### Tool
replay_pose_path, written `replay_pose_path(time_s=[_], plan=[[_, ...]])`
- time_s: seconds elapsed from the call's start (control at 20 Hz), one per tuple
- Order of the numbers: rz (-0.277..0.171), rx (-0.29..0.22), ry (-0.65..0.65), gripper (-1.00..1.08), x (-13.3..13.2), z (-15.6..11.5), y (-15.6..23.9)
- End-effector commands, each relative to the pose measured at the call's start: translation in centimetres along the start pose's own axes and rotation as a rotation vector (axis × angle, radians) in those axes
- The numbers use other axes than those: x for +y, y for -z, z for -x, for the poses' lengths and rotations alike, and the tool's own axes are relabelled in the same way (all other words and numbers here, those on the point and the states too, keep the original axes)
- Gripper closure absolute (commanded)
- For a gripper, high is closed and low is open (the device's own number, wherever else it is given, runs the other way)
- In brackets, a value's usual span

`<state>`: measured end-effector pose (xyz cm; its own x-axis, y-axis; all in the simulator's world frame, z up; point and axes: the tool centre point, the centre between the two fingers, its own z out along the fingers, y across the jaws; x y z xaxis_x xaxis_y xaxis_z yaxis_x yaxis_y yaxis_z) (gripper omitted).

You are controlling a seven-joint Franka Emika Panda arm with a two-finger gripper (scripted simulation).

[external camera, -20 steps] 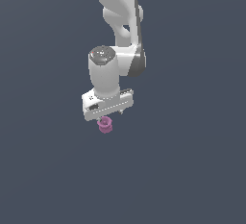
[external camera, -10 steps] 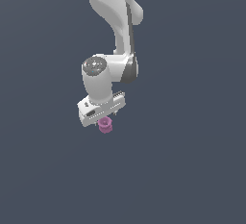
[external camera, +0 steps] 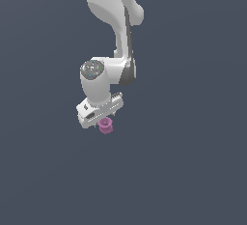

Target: Pick up the object and move it to a goal position.

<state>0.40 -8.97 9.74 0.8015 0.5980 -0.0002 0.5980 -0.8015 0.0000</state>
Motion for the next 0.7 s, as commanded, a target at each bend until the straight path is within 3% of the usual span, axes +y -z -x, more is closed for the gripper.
replay_pose_path(time_s=[0.0,0.65], plan=[[0.0,0.0,0.0,-0.92,0.0,0.0,0.0],[0.0,0.0,0.005,-0.92,-0.1,0.1,-4.9]])
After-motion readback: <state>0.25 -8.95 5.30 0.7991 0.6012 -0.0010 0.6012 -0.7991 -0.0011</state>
